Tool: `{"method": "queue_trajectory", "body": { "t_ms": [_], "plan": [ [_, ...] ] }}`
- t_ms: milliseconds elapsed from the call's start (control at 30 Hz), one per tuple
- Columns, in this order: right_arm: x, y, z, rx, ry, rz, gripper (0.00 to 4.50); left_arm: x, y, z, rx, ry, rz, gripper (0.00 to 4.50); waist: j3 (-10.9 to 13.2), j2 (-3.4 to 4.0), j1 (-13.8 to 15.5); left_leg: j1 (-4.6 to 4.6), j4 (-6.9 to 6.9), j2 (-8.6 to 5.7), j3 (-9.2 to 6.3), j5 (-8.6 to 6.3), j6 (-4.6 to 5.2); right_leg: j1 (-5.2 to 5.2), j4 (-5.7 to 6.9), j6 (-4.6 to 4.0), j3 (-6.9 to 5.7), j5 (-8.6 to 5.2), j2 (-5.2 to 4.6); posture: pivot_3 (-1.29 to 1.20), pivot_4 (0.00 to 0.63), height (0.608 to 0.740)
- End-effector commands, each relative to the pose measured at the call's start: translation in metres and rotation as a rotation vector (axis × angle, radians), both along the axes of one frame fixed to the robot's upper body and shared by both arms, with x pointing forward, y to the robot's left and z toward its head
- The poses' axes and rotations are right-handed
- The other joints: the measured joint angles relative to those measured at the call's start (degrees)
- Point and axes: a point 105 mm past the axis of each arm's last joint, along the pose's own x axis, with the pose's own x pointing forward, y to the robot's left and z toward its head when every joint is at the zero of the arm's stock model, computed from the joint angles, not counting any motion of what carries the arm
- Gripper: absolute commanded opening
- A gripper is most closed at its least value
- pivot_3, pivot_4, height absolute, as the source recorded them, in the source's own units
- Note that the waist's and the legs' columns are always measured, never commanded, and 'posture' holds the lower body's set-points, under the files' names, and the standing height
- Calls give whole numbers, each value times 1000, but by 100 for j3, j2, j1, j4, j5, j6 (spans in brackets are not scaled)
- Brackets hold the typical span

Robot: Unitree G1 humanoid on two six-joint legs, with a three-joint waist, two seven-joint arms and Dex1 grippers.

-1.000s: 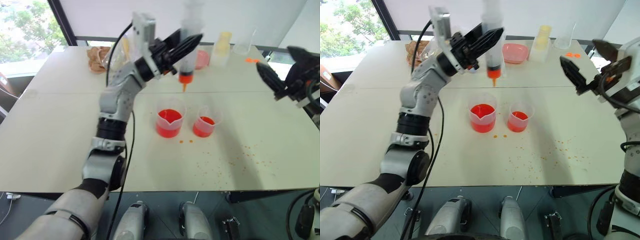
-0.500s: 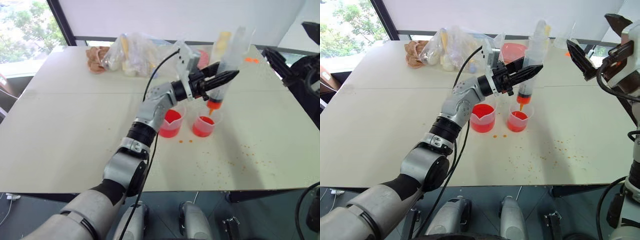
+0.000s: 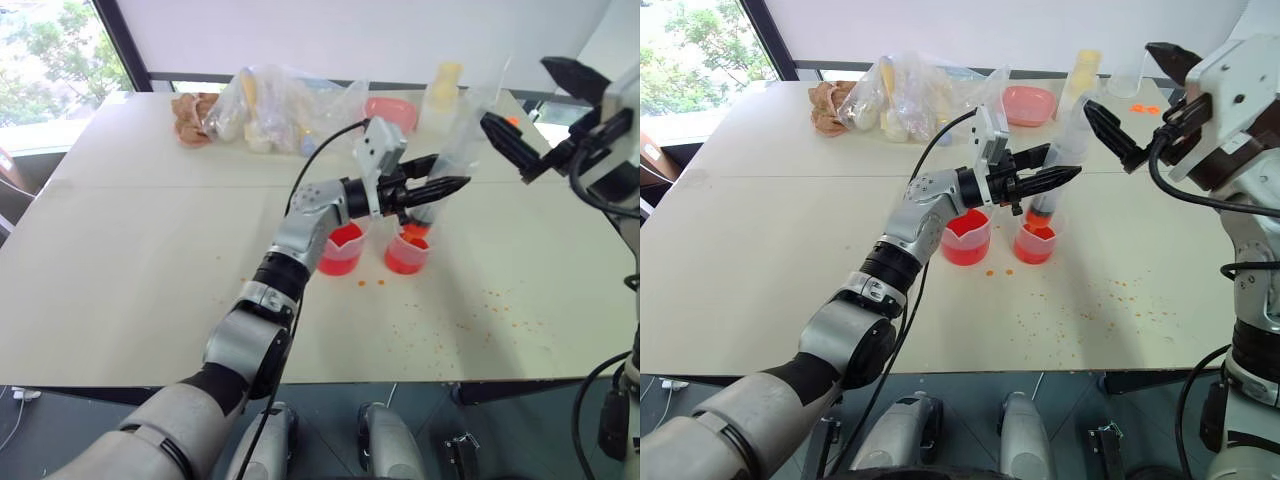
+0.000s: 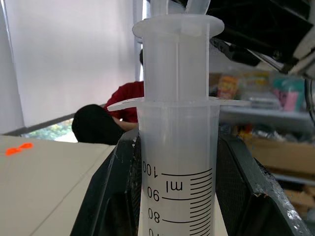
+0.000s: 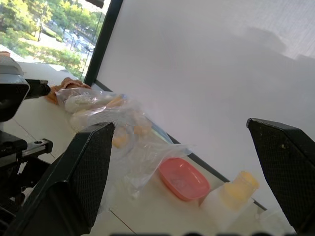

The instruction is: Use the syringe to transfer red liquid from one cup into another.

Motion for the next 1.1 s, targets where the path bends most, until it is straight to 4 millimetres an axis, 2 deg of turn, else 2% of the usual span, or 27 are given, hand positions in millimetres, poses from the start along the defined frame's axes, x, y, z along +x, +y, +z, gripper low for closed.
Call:
{"method": "queue_trajectory", "body": {
  "t_ms": [33, 67, 300, 433, 567, 667, 833, 1100],
  "plan": [
    [-7, 11, 5, -56, -40, 41, 3930, -11, -14, 1, 28, -54, -44, 1464, 0, 0, 1, 0, 0, 0, 0, 0, 0, 0, 0, 0, 0, 0, 0, 0, 150, 740],
    [-8, 11, 6, -54, -41, 42, 3623, -11, -14, 1, 27, -54, -39, 1464, 0, 0, 2, -1, 0, 0, 0, 0, 0, 0, 0, 0, 0, 0, 0, 0, 150, 740],
    [-8, 14, -1, -79, -3, 63, 50, -9, -15, 1, 13, -49, -23, 1464, 0, 0, 3, -1, 0, 0, -6, -1, 2, 0, -1, 0, 0, 0, -2, 0, 150, 740],
    [-7, 16, -12, -83, 50, 72, 50, -10, -15, 5, -9, -44, -23, 1464, 0, 0, 3, -1, 0, -1, -5, -1, 2, 0, -1, 0, 0, 0, -2, 0, 150, 740],
    [-10, 24, -42, -100, 176, 123, 50, -5, -15, 22, -75, -66, 30, 1464, 0, 0, 19, -1, 0, 0, -7, -2, 3, 1, -1, 0, -1, 0, -2, 0, 150, 740],
    [-11, 27, -50, -103, 210, 132, 50, -6, -14, 31, -103, -72, 30, 1464, 0, 1, 12, -2, 0, -2, -6, -2, 3, 1, -2, 1, 0, 0, -5, 0, 150, 740],
    [-13, 32, -61, -130, 247, 140, 50, -10, -16, 42, -141, -91, 25, 1464, 0, 1, 10, -1, 1, -1, -6, -2, 3, 1, -1, 1, -1, 0, -4, 0, 150, 740],
    [-15, 40, -66, -110, 265, 165, 50, -14, -16, 62, -199, -117, 22, 1464, 0, 0, 11, -1, 1, 0, -6, -2, 3, 1, -2, 1, 0, 0, -4, 0, 150, 740]
  ]
}}
